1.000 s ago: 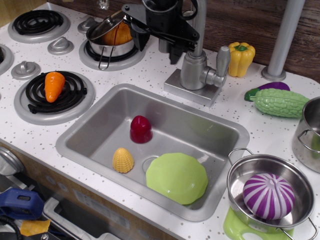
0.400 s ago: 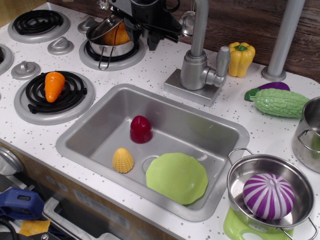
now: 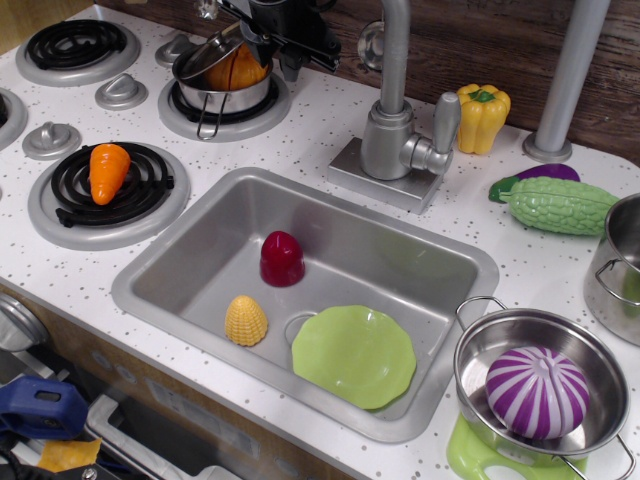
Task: Turn faucet front to left
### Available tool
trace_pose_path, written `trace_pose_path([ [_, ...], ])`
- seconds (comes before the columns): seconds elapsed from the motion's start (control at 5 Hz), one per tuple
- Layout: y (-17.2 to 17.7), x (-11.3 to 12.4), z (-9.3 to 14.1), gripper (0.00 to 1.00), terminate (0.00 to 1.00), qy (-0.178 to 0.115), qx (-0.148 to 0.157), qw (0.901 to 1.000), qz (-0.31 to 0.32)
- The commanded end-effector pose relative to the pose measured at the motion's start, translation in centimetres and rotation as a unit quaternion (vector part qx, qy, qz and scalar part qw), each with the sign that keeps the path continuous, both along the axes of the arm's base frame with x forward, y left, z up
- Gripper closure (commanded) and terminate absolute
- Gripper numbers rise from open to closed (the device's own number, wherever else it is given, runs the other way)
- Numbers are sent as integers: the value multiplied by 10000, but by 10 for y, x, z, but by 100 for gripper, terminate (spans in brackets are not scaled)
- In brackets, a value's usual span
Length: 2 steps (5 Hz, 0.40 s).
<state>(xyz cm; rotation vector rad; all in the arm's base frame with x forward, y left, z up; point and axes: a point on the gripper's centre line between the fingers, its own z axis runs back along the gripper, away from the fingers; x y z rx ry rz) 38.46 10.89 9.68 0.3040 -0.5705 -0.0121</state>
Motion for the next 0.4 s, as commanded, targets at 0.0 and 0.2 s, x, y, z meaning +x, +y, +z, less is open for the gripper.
trace_pose_path([
  [0.0, 18, 20, 5, 100, 0, -312, 148, 9992, -179],
  [0.2, 18, 25, 5, 100, 100, -222, 338, 9990, -190],
])
